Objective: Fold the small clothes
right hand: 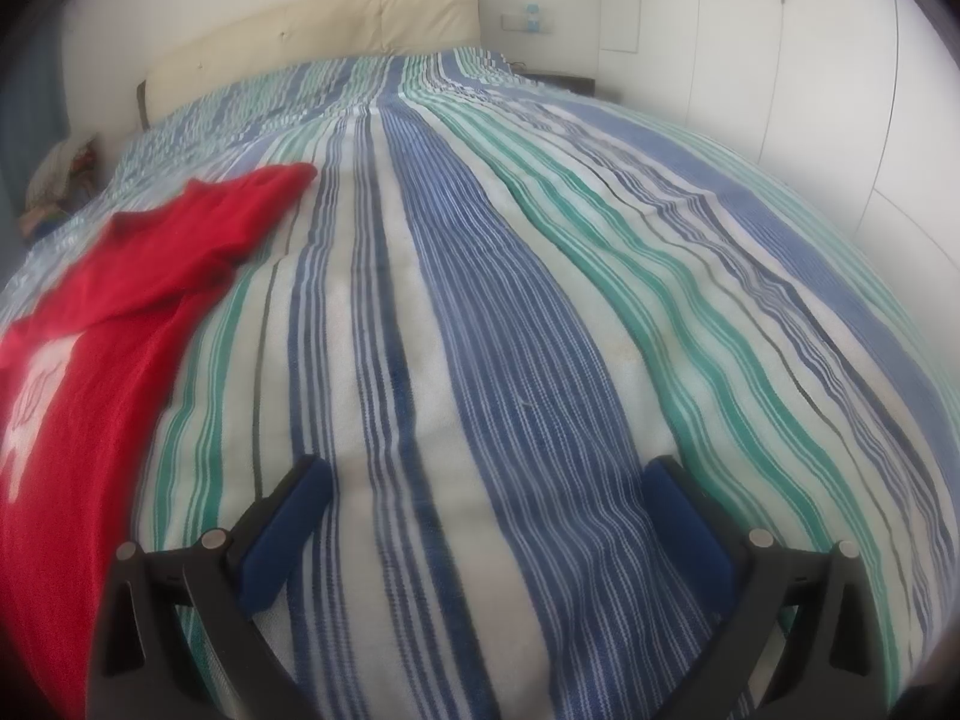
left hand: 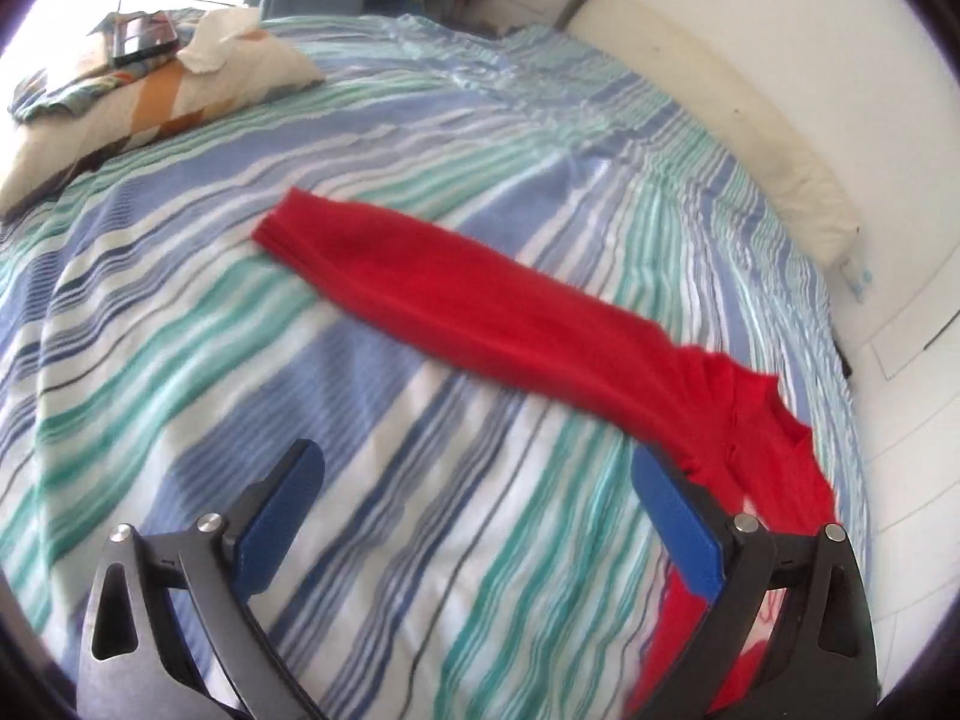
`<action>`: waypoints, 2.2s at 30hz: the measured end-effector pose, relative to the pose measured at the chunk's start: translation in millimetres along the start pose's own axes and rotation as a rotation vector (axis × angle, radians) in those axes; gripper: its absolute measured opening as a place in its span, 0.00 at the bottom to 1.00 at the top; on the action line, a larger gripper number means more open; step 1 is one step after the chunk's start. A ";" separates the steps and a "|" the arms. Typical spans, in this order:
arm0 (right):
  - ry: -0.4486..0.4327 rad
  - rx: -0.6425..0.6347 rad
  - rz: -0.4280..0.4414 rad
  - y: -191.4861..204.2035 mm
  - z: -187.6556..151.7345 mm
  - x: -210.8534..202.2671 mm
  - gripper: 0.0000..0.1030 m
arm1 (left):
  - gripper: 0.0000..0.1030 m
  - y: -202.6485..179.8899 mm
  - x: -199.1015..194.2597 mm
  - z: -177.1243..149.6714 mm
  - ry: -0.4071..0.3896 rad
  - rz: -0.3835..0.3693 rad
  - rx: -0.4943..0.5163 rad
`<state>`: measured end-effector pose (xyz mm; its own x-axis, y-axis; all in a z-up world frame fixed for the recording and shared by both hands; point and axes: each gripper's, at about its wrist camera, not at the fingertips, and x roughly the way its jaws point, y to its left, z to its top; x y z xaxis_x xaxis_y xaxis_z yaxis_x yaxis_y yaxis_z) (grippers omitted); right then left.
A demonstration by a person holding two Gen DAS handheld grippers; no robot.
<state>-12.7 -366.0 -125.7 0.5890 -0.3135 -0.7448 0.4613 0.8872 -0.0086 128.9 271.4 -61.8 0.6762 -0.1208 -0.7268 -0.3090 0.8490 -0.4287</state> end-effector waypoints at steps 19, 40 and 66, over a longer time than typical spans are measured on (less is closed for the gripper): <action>0.002 -0.006 -0.003 -0.1 0.9 0.5 1.00 | 0.03 34.7 92.1 111.9 0.145 0.062 -0.127; 0.005 -0.009 -0.004 0.8 1.9 2.8 1.00 | 0.74 -366.9 58.0 -47.5 0.221 -0.367 0.574; 0.048 0.040 0.461 48.8 99.7 -41.6 0.84 | 0.93 -86.9 82.2 -56.7 0.056 0.082 0.408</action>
<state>51.4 -343.4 -28.6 0.7075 0.1278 -0.6951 0.1839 0.9164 0.3557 173.4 158.6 -114.8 0.6196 -0.0627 -0.7824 -0.0624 0.9897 -0.1287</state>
